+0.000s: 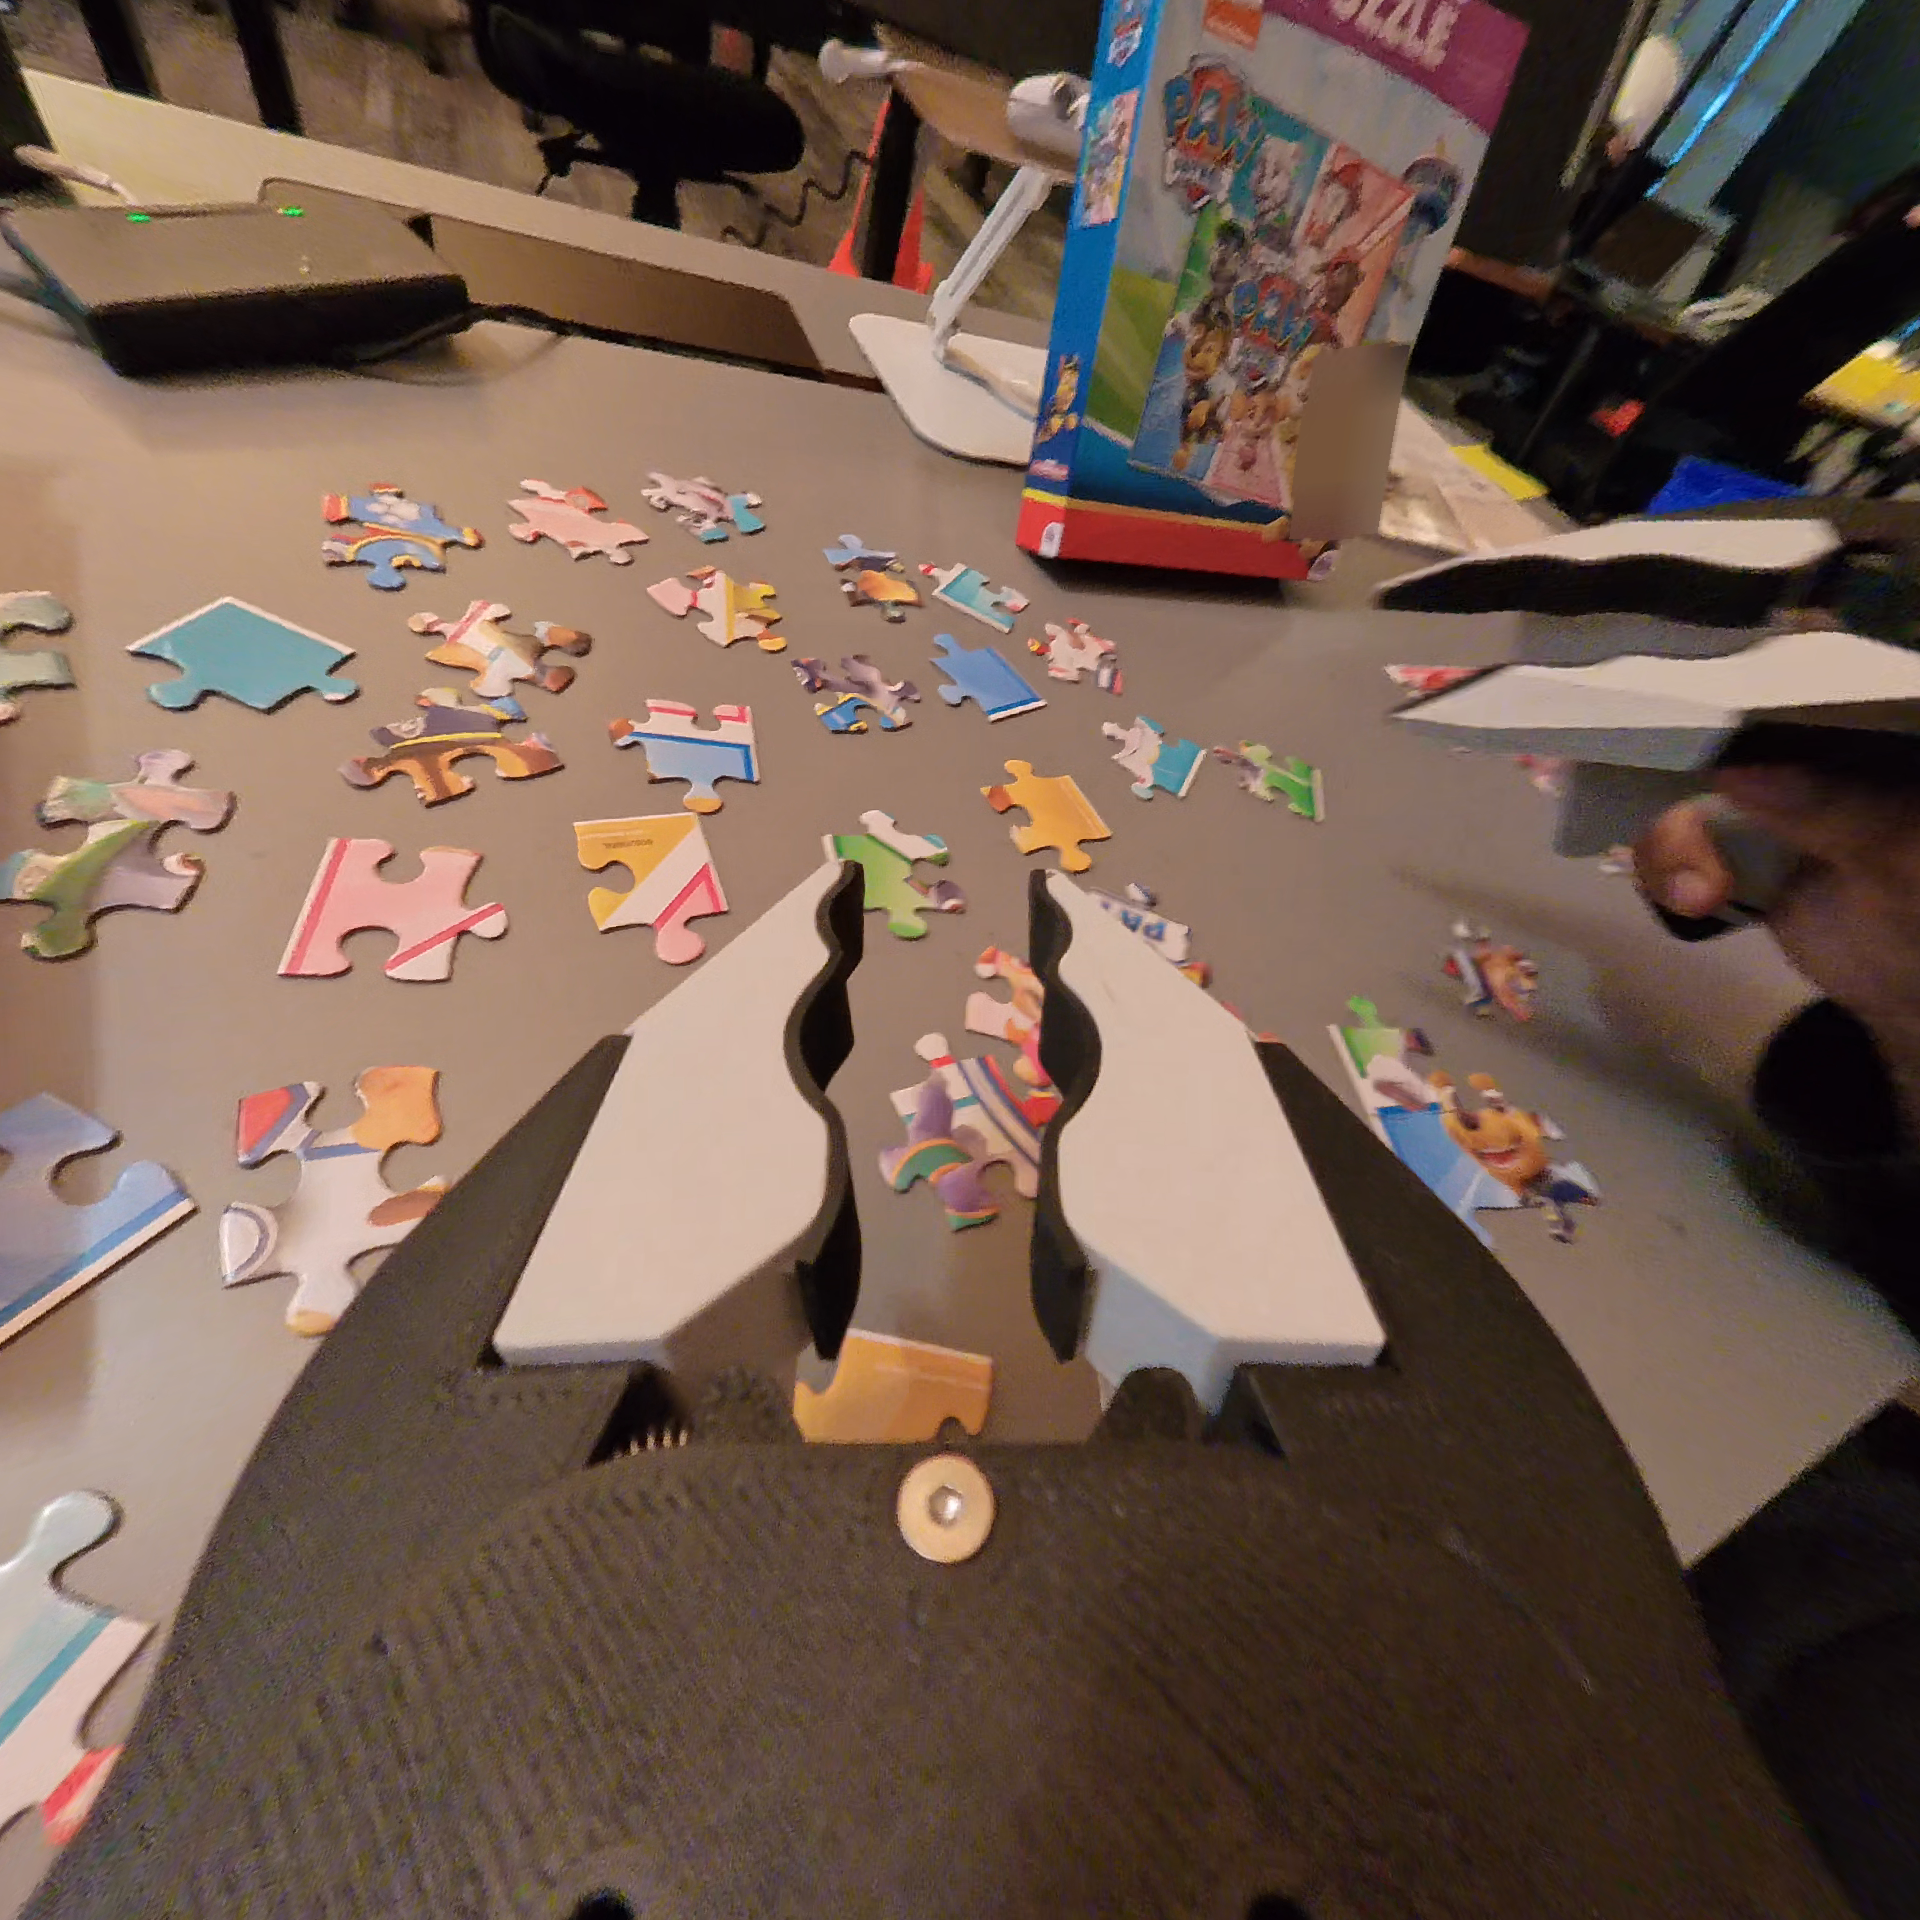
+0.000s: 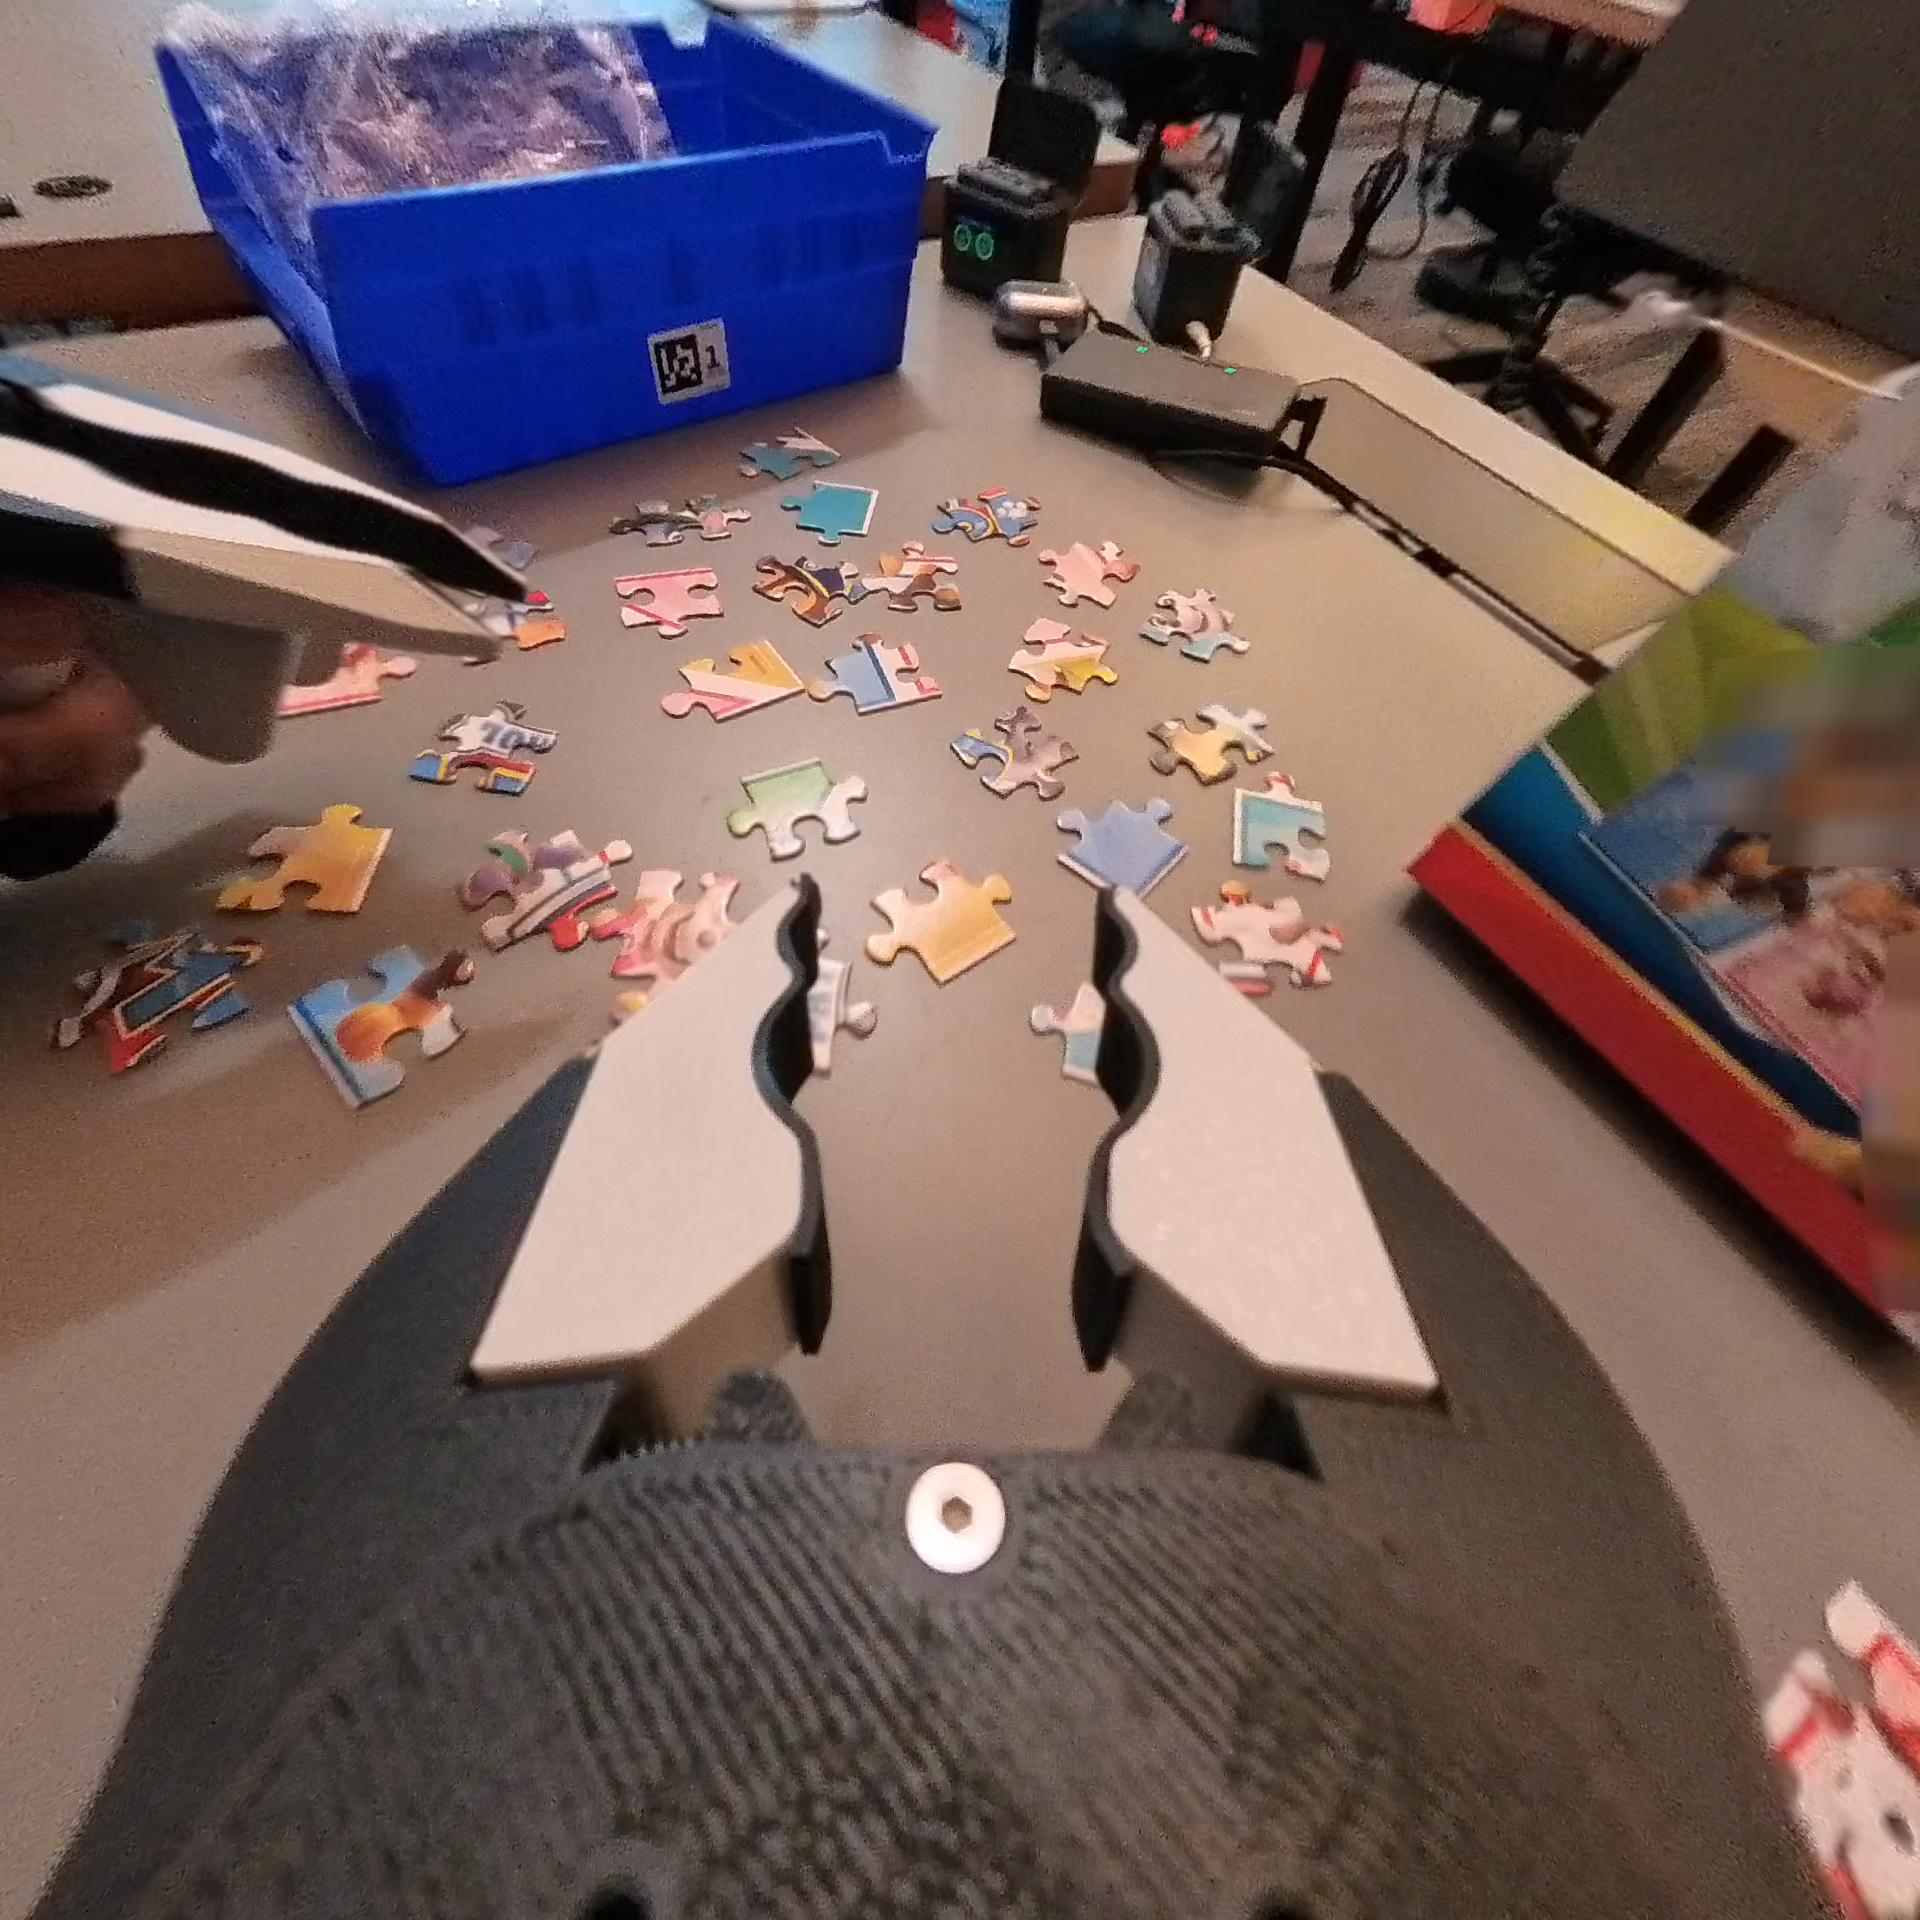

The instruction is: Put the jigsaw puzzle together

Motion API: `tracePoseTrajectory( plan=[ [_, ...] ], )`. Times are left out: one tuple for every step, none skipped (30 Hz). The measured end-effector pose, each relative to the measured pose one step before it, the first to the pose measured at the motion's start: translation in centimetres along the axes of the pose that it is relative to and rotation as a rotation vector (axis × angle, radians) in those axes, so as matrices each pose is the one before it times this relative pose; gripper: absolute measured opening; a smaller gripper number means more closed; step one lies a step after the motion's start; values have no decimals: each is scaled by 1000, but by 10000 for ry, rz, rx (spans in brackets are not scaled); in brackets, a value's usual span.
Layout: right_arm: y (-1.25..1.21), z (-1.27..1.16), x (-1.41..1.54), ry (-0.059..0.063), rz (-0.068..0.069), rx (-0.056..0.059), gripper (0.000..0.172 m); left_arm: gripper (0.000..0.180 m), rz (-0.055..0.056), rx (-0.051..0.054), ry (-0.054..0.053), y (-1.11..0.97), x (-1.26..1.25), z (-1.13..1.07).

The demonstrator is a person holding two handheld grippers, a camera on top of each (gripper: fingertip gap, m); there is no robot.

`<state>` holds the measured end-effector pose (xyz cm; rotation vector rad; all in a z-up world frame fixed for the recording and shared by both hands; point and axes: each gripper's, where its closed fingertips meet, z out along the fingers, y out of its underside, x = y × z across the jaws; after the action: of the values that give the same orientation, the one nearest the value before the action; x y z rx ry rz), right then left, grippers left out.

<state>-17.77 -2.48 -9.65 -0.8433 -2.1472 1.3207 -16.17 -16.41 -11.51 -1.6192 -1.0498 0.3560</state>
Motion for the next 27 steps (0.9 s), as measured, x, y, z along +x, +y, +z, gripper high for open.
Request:
tracePoseTrajectory(
  plan=[
    [-70,1109,193,-87,-98,-320,50,30,-169,187,282,-357,385,-165],
    [226,1232,193,-83,-75,-437,50,30,-129,222,196,-382,249,-190],
    [432,1301,114,-89,-51,-505,50,30,-27,176,85,-314,97,-173],
    [549,1308,31,-79,-15,-517,51,29,39,107,-1,-209,-42,-159],
    [574,1230,-70,-77,23,-488,53,29,53,46,-42,-107,-129,-135],
    [469,1086,-197,-81,63,-377,56,29,41,13,-41,-53,-152,-109],
    [350,886,-242,-72,82,-243,59,29,-1,25,-19,-30,-160,-90],
    [285,691,-254,-55,71,-157,61,29,-34,52,12,-63,-134,-101],
    [262,507,-123,13,48,-129,63,29,-48,60,26,-59,-118,-97],
    [263,343,3,60,12,-132,65,29,-60,64,42,-73,-93,-118],
    [253,233,48,69,-5,-131,66,29,-58,72,50,-103,-68,-112],
    [241,163,42,51,-2,-118,67,29,-44,79,27,-94,-94,-83],
    [271,159,39,28,3,-112,67,29,-32,75,0,-71,-131,-55],
    [276,154,9,11,29,-90,67,28,-34,44,9,-5,-93,-2],
    [125,78,-57,-67,86,28,66,28,-54,10,39,56,-25,32],
    [79,11,-161,-157,121,68,62,28,-61,-9,60,75,44,57],
    [30,2,-111,-142,113,83,59,28,-38,-30,57,80,85,67],
    [-2,-18,18,-50,43,94,57,28,4,-31,24,73,97,64],
    [12,-48,20,-20,-62,71,54,28,49,-24,-9,43,96,51],
    [20,-64,-35,-54,-31,61,46,28,74,-18,-33,26,100,41],
    [31,-75,-22,-18,-21,59,36,28,84,-25,-31,36,119,70],
    [27,-40,-12,13,-3,54,35,28,90,-47,-20,97,127,96],
    [46,-45,-10,16,1,33,35,28,80,-73,-16,167,97,132],
    [55,-68,-34,1,-3,-7,35,28,55,-84,-11,179,93,128],
    [51,-66,-23,-7,-13,-23,35,28,39,-60,6,131,103,116],
    [64,-69,-17,0,-20,-16,35,28,30,-27,18,69,115,94],
    [41,-68,5,6,-19,-5,35,28,25,-10,19,37,107,76]
  ],
)
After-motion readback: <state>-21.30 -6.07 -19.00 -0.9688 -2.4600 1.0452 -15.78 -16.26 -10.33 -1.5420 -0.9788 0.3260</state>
